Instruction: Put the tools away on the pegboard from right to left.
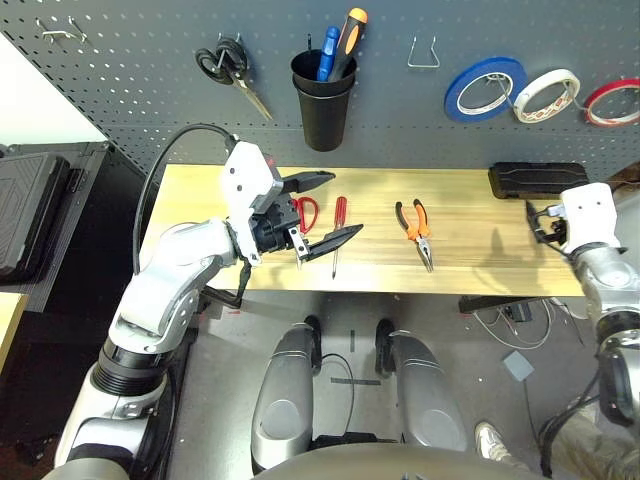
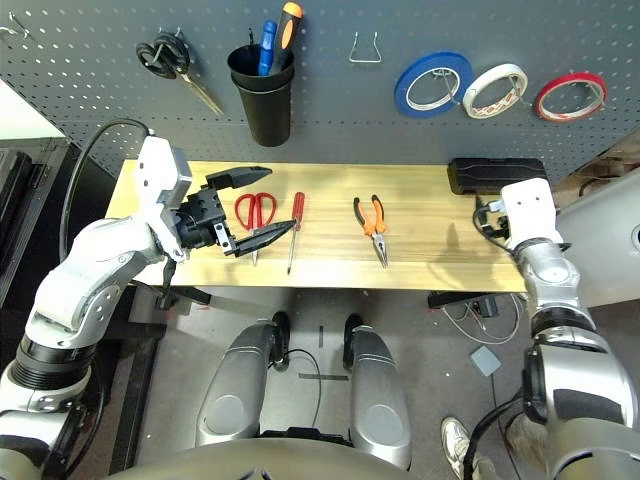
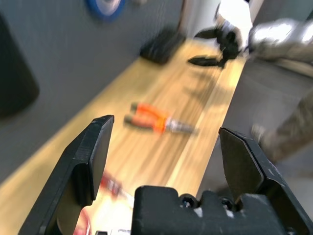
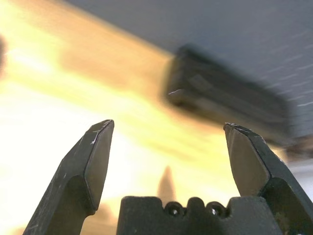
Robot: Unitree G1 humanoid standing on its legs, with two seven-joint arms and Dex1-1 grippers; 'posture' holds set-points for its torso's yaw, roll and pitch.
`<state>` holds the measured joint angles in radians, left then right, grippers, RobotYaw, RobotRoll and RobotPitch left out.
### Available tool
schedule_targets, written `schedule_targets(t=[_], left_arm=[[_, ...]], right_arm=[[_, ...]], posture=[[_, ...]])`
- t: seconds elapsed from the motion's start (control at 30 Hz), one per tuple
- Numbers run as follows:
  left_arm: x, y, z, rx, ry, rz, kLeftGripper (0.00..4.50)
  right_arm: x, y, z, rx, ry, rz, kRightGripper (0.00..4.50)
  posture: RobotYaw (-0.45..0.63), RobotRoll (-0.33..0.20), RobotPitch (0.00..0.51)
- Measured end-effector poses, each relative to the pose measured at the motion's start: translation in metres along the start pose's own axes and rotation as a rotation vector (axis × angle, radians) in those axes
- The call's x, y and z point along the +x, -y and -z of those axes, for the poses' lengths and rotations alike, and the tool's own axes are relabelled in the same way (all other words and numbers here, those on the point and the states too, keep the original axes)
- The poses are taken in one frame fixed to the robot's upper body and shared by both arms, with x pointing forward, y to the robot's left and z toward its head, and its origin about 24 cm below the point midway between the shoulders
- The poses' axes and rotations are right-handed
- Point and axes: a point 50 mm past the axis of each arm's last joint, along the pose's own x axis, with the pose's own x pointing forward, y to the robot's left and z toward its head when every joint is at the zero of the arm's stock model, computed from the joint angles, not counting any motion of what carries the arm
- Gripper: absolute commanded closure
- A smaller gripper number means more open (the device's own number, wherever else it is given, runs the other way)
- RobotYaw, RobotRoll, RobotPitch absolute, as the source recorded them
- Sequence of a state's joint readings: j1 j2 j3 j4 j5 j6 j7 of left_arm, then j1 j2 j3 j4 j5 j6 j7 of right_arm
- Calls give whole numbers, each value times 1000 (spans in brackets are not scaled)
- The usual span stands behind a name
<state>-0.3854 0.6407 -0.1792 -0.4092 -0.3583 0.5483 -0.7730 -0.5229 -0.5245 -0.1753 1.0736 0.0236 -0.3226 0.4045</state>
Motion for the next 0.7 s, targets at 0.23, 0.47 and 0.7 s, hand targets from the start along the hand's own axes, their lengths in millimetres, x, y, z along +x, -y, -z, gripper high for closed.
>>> schedule_targets(t=[0.23,0.47,0.7], left_arm=[[-2,0,10,-7,-115,3,0],[-2,-2,19,-3,-191,-22,0],[-3,-3,26,-19,-238,-34,0]], right_arm=[[16,-25,-20,159,-108,-132,19],[31,-63,-44,280,-247,-291,19],[43,-94,-60,282,-332,-368,19]], posture=[[191,0,283],[209,0,299],[225,0,310]])
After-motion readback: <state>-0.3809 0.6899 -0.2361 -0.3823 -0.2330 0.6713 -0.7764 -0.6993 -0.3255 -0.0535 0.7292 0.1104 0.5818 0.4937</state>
